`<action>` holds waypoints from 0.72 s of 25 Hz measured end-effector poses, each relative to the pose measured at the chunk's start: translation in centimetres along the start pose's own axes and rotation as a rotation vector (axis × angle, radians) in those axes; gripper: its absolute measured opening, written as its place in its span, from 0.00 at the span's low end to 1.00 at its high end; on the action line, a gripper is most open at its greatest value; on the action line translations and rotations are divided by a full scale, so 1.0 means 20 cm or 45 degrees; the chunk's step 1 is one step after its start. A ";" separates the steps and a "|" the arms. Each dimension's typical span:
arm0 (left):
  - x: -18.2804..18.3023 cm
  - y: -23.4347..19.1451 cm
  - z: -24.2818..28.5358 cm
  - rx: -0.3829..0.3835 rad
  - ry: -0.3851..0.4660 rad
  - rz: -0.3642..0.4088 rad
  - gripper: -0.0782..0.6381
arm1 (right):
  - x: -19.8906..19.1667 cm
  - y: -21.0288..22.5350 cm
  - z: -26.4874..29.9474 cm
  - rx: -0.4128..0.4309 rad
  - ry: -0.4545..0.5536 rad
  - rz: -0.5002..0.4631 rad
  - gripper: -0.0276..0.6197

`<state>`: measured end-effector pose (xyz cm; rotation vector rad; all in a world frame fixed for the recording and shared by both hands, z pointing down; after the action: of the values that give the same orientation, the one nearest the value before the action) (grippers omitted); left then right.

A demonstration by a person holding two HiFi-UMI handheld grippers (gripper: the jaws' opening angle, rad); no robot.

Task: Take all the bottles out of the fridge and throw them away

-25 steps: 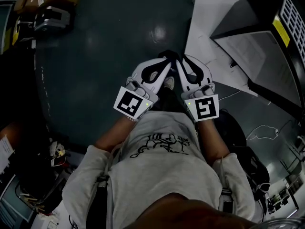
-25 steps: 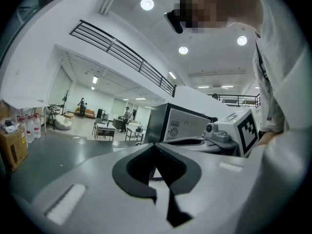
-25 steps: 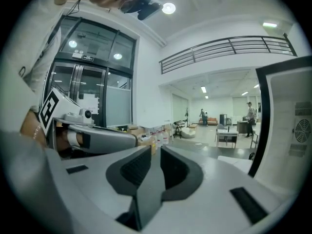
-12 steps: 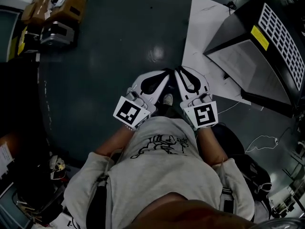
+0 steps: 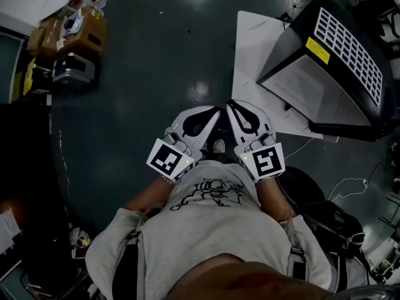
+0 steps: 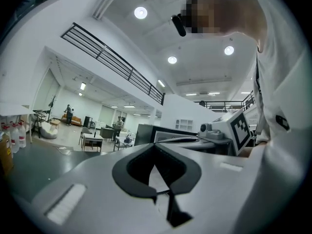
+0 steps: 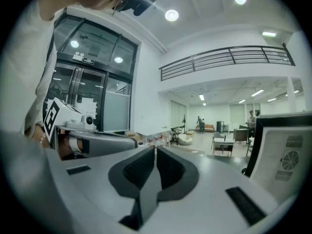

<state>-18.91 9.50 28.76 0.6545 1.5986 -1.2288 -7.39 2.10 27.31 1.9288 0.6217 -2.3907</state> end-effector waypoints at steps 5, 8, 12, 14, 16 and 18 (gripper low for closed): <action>0.04 0.07 0.02 -0.088 -0.010 0.007 0.12 | 0.06 0.00 -0.09 -0.076 -0.020 0.020 0.07; 0.04 0.12 0.08 -0.138 -0.036 0.017 0.12 | 0.08 0.02 -0.17 -0.127 -0.036 0.032 0.07; 0.03 0.21 0.15 -0.221 -0.059 0.020 0.12 | 0.07 0.05 -0.30 -0.206 -0.082 0.057 0.07; 0.02 0.27 0.19 -0.261 -0.070 0.017 0.12 | 0.07 0.07 -0.38 -0.245 -0.085 0.057 0.07; 0.00 0.33 0.22 -0.294 -0.080 0.011 0.12 | 0.06 0.09 -0.46 -0.277 -0.093 0.071 0.07; -0.02 0.39 0.27 -0.323 -0.092 0.007 0.12 | 0.04 0.12 -0.54 -0.307 -0.097 0.078 0.07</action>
<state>-10.14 7.27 25.94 0.4476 1.6557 -1.0127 3.08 3.50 24.03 1.7265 0.7932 -2.2227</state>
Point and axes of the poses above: the fingertips, and each gripper's own axes: z forward along the fingers, y to its right, x out of its top, the point moved 8 cm from there along -z, backward along the fingers, and after that the axes turned 14 degrees about -z, right-handed, at the moved point
